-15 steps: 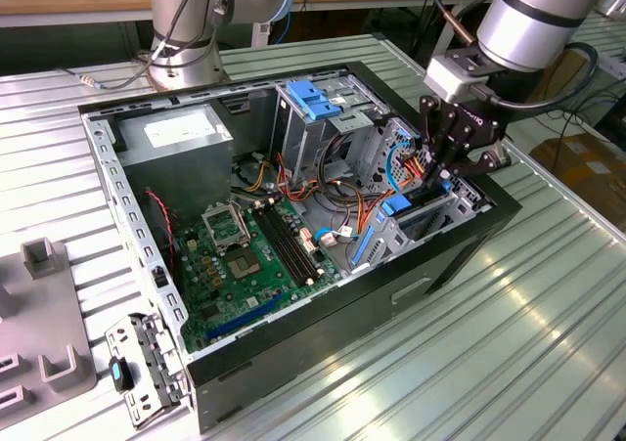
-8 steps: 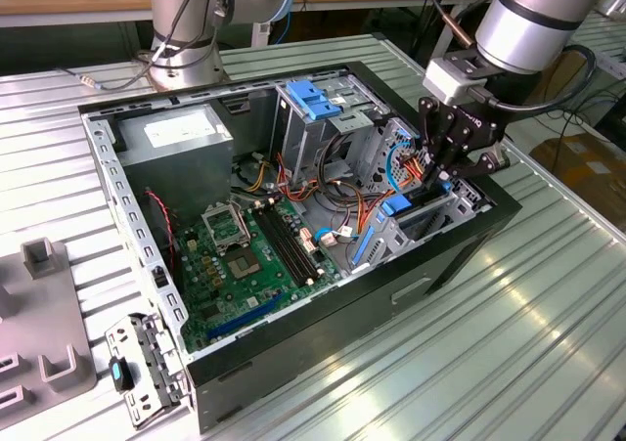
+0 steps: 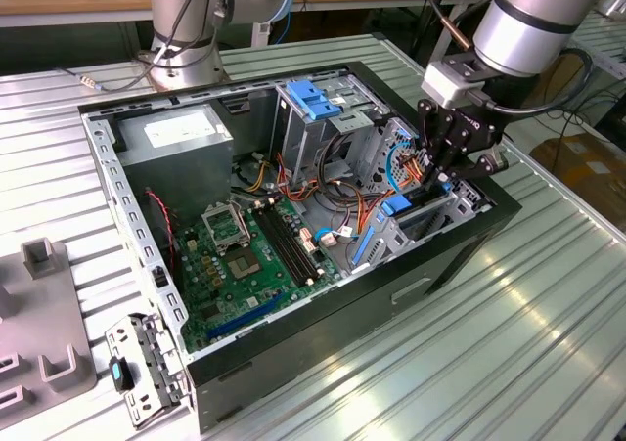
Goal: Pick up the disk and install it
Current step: 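Insert the first disk wire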
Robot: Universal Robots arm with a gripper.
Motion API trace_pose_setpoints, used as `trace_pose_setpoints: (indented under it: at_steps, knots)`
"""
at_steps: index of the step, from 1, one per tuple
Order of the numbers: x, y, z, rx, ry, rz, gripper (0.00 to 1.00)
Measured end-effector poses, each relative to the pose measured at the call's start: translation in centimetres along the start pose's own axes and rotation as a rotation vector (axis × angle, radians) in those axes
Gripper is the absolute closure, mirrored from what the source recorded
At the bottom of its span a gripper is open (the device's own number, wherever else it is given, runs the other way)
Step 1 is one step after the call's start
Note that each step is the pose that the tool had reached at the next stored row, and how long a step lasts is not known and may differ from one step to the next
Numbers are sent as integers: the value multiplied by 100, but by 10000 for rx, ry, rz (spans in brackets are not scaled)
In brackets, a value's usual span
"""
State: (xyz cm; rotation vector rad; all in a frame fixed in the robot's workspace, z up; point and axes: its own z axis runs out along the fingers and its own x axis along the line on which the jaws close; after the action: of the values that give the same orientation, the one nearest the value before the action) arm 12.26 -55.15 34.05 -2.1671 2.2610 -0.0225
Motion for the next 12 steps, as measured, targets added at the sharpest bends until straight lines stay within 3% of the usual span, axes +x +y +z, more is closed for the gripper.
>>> trace_pose_setpoints:
  at_steps: [4, 7, 9, 12]
  knots:
    - [1, -3, -151, 1, 9, 0, 76]
    - [1, -3, -151, 0, 5, 0, 77]
    - [1, -2, -154, 0, 9, 0, 89]
    - [1, -3, -155, 0, 8, 0, 89]
